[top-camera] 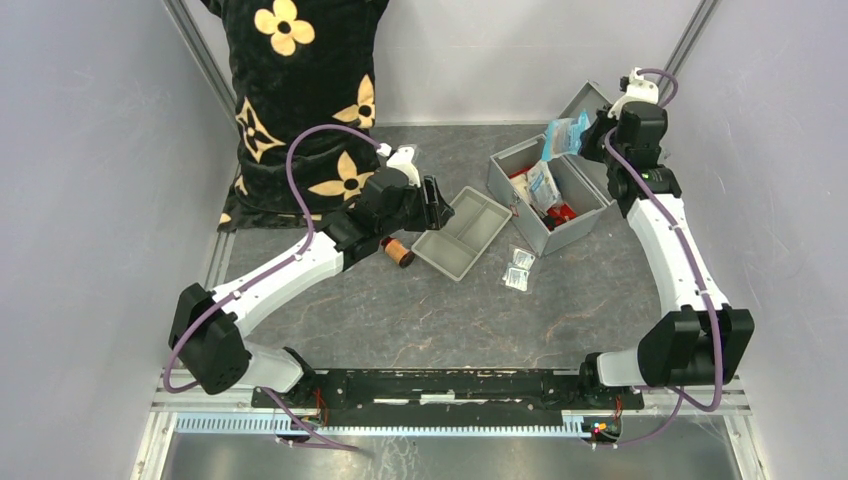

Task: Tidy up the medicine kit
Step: Adjust the medical item in the medicine box.

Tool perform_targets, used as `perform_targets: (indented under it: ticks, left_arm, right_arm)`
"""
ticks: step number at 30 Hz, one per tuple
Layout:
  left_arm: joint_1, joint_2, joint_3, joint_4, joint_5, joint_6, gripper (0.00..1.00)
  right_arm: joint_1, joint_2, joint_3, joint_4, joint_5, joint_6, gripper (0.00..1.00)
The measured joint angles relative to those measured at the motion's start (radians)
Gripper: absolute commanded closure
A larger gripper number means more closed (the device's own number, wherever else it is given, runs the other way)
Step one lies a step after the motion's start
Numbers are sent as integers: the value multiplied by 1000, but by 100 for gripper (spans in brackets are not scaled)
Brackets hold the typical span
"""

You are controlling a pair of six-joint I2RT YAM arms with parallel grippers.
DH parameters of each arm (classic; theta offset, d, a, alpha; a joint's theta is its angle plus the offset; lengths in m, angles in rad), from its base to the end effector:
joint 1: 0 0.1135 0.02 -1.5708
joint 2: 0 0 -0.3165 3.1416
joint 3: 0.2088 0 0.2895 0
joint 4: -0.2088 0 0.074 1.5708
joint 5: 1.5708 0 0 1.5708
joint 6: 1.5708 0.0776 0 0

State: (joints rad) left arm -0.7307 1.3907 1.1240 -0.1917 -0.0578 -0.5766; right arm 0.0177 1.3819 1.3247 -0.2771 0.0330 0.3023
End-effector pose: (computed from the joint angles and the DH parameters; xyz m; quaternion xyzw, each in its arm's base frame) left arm 0.2921 -0.2557 0.3411 0.0501 0.8476 -0.3014 0.4339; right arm 0.3899 0.0043 0.4184 0.1250 0.8052 0.0791 0.5743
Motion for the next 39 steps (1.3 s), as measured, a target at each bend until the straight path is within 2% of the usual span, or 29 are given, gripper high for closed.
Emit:
perform_targets:
  ticks: [5, 10, 11, 13, 14, 18, 20, 26, 31, 36, 39]
  left_arm:
    - [0, -21, -10, -3, -18, 0, 37]
    - [0, -41, -18, -10, -26, 0, 36]
    - [0, -42, -19, -14, -27, 0, 36]
    - [0, -43, -19, -17, -30, 0, 36]
    - [0, -43, -20, -18, -31, 0, 36]
    - [0, -43, -26, -21, -37, 0, 36]
    - [0, -43, -29, -23, -38, 0, 36]
    - [0, -43, -34, -25, -38, 0, 36]
    - [0, -43, -34, -25, -38, 0, 36]
    - [0, -43, -34, -27, -38, 0, 36]
    - [0, -43, -34, -38, -39, 0, 36]
  right_arm:
    - [1, 0, -47, 73, -38, 75, 100]
    - [2, 3, -177, 166, -37, 150, 100]
    - [2, 6, -207, 179, -38, 165, 94]
    - [5, 23, -262, 204, -37, 190, 72]
    - [10, 40, -278, 203, -33, 196, 66]
    - [35, 90, -288, 168, 16, 191, 41]
    - [48, 89, -287, 145, 58, 171, 36]
    - [69, 89, -195, 31, 180, 67, 35]
    - [102, 149, -10, -67, 262, -27, 34]
    - [140, 233, 88, -98, 235, -108, 46]
    - [144, 303, 120, -105, 202, -138, 48]
